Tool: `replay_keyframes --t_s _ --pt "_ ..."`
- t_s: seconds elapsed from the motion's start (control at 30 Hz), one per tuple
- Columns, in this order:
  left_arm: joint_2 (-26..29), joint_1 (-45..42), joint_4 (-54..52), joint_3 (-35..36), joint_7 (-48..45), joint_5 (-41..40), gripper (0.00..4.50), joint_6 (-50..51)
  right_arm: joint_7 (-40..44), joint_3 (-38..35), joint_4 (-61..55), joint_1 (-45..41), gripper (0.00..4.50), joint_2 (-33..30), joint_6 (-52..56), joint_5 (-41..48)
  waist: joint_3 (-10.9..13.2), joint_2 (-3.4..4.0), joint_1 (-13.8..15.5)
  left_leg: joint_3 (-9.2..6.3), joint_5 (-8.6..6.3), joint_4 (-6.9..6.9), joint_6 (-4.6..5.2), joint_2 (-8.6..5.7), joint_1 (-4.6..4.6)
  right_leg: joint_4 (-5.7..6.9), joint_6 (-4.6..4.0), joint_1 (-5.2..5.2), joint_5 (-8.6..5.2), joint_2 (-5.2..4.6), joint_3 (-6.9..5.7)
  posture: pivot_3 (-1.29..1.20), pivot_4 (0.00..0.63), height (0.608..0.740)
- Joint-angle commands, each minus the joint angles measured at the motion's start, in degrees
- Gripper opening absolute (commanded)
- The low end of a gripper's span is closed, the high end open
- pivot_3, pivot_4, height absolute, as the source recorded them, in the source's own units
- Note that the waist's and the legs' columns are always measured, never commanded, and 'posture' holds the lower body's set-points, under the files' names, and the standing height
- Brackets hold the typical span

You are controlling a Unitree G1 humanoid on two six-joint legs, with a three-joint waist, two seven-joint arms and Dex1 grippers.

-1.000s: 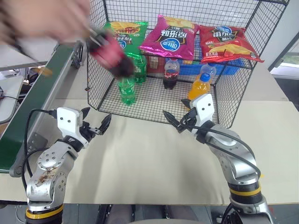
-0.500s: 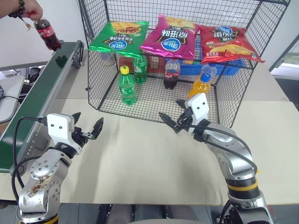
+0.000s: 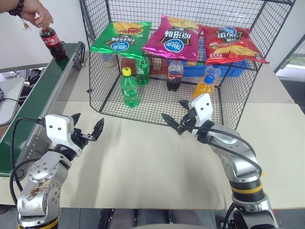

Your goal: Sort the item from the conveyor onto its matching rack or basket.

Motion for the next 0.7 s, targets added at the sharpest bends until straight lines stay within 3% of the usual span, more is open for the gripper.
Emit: replay_keyframes --t_s 0.03,0.37,0.7 --pt "1.1 0.3 -0.7 4.3 0.7 0.3 4.45 -1.8 2.7 -0.7 -1.9 -2.8 4.50 -0.8 -1.1 2.0 0.0 0.00 0.0 0.00 0.00 0.00 0.00 0.00 0.00 0.00 0.00 0.00 0.00 0.00 0.00 0.00 0.150 0.740" --pt "-0.3 0.9 1.0 18.6 6.5 -0.3 4.45 -4.6 17.6 0.0 3.0 -18.3 4.50 -0.5 4.5 15.5 0.0 0.00 0.0 -0.01 -0.01 0.00 0.01 0.01 0.00 0.00 -0.01 0.00 0.00 -0.06 -0.08 0.00 0.150 0.740" --pt "1.7 -1.2 8.5 27.2 8.5 -1.2 4.45 -8.4 25.3 0.7 7.1 -31.3 4.50 4.2 7.8 25.0 0.0 -0.01 0.2 -0.08 -0.01 0.00 0.03 0.05 0.02 0.04 -0.02 0.01 0.01 -0.37 -0.25 0.00 0.150 0.740"
